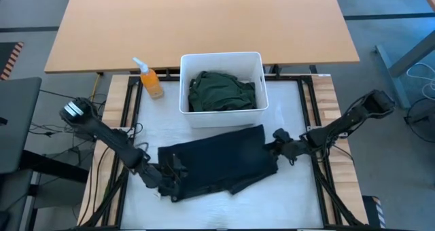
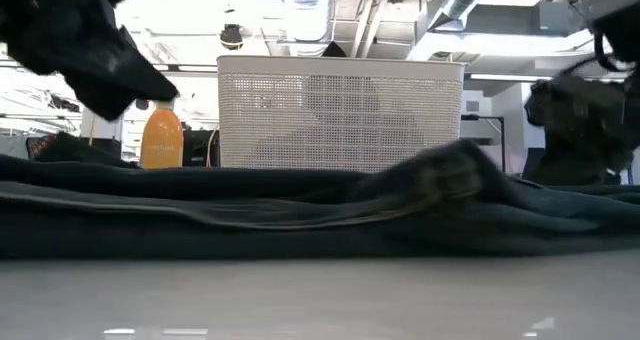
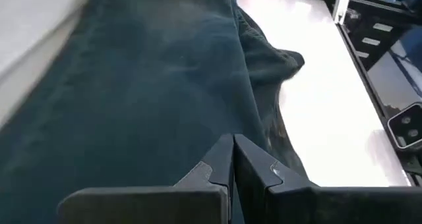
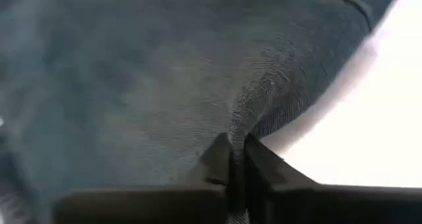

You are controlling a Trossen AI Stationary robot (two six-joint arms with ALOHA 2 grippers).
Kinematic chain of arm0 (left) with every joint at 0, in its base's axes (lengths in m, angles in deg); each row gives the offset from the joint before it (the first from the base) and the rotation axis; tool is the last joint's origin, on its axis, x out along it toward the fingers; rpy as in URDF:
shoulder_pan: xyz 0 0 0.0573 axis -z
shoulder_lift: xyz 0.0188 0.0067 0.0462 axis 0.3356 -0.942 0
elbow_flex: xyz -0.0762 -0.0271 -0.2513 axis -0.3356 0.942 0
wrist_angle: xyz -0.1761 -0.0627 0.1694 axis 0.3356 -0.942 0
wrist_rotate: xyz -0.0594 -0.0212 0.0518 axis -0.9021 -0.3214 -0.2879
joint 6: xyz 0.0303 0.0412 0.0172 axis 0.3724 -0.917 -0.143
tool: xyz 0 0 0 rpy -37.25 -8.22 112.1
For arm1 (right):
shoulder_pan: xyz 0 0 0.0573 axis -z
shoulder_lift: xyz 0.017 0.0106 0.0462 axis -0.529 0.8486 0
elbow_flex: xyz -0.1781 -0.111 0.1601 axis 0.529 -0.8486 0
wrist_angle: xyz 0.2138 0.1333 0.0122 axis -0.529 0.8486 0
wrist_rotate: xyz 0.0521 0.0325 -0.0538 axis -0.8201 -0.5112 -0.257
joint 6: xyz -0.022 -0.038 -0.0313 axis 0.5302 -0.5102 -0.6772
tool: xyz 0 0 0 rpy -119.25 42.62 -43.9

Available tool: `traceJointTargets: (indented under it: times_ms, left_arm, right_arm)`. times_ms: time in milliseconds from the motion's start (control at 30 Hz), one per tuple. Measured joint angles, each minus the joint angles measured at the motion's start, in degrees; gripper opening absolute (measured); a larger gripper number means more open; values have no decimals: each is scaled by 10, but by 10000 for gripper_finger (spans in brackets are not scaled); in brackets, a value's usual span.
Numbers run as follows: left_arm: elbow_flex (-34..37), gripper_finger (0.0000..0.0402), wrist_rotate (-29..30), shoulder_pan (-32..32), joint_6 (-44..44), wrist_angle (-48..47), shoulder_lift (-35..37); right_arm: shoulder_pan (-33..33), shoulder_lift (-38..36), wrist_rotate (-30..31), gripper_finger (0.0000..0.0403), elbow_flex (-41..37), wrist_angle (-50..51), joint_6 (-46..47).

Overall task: Fold laundry
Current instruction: Fold the dark blue jeans

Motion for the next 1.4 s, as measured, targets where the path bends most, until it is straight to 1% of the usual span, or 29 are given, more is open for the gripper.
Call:
traceJointTargets:
  times_ms: [67,200,267,333,433,533,667,800,900,967,1033,1100,1233,1300,1333,1400]
  left_arm:
    - [0,0,-1,-5,-7,72,-54]
    - [-2,0,-23,-23,-4,205,-164]
    - [-12,0,-27,-32,4,246,-212]
    - [-35,0,-31,-43,3,265,-257]
    - [-79,0,-50,-61,-8,270,-307]
    - [-136,0,-77,-75,-37,270,-353]
    - [-230,0,-119,-99,-94,265,-403]
    - [-337,0,-176,-132,-157,250,-446]
    - [-421,0,-213,-158,-174,190,-471]
    - [-463,0,-241,-172,-187,115,-473]
    - [-485,0,-271,-179,-210,23,-459]
    - [-488,0,-269,-175,-233,-64,-432]
    - [-466,0,-233,-145,-268,-234,-337]
    - [-456,0,-200,-122,-272,-349,-279]
    - [-449,0,-177,-109,-262,-401,-254]
    - [-419,0,-126,-82,-221,-472,-209]
  right_arm:
    - [-5,-5,-10,27,18,-15,-26]
    - [-15,-18,-24,40,81,-6,-81]
    - [-21,-22,-39,40,123,5,-113]
    - [-29,-25,-51,36,174,26,-144]
    - [-47,-22,-56,33,264,81,-182]
    - [-66,-8,-57,35,366,144,-217]
    - [-81,33,-51,34,484,203,-254]
    - [-77,101,-49,33,559,238,-261]
    - [-70,157,-43,35,585,246,-245]
    - [-66,196,-43,35,595,251,-229]
    - [-63,226,-43,35,609,252,-227]
    - [-63,246,-43,35,623,251,-227]
    - [-64,263,-45,36,643,256,-228]
    - [-64,264,-45,36,644,262,-234]
    - [-62,264,-41,36,644,262,-234]
    - [-60,261,-29,36,644,264,-235]
